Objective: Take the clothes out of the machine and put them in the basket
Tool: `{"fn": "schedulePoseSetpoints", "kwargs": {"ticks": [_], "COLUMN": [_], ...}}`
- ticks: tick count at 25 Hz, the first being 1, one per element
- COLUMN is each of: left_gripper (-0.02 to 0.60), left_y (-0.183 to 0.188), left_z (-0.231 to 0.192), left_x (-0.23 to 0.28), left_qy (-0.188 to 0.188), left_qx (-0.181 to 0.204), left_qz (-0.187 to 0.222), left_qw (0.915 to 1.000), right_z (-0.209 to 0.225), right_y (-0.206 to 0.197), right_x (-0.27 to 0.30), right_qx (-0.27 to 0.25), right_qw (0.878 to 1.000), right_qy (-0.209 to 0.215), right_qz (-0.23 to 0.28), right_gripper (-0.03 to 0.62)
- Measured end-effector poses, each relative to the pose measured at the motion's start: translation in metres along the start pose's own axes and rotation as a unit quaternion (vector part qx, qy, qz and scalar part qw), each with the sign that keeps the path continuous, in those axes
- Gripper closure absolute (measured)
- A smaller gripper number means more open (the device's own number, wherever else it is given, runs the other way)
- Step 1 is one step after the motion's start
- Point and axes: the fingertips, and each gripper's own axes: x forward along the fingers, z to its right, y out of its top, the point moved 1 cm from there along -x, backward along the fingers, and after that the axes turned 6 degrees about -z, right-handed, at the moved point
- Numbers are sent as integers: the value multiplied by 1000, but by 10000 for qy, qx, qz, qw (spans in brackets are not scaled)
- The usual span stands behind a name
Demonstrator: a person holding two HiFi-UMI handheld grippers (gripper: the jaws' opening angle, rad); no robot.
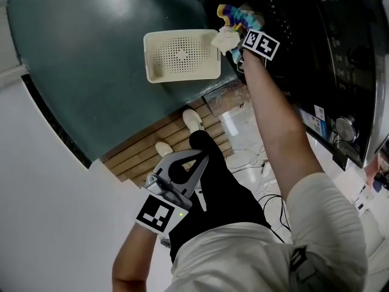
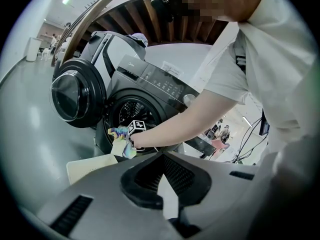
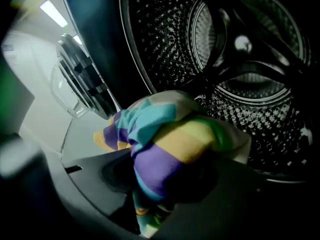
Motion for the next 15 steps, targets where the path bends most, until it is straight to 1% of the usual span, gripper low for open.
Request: {"fn": "schedulePoseSetpoints", "kwargs": {"ticks": [5,9,15], "left_gripper": [584,584,584], "left_y": [3,6,0], "left_z": [5,7,6], "left_x": [-9,-19,-38], "left_qy": [3,88,220], "left_qx": [77,156,70], "left_qz": [100,238,347], "left_qw": [9999,9996,9991], "right_z": [-9,-18,-41], "right_y": [8,13,19], "right_x": [-25,-49,-93], "right_qx": [-254,-493,-940], "right_qw": [9994,9980,9926], "right_qy": [61,165,403], "right_qz": [239,371,659], "right_gripper": [410,411,411]}}
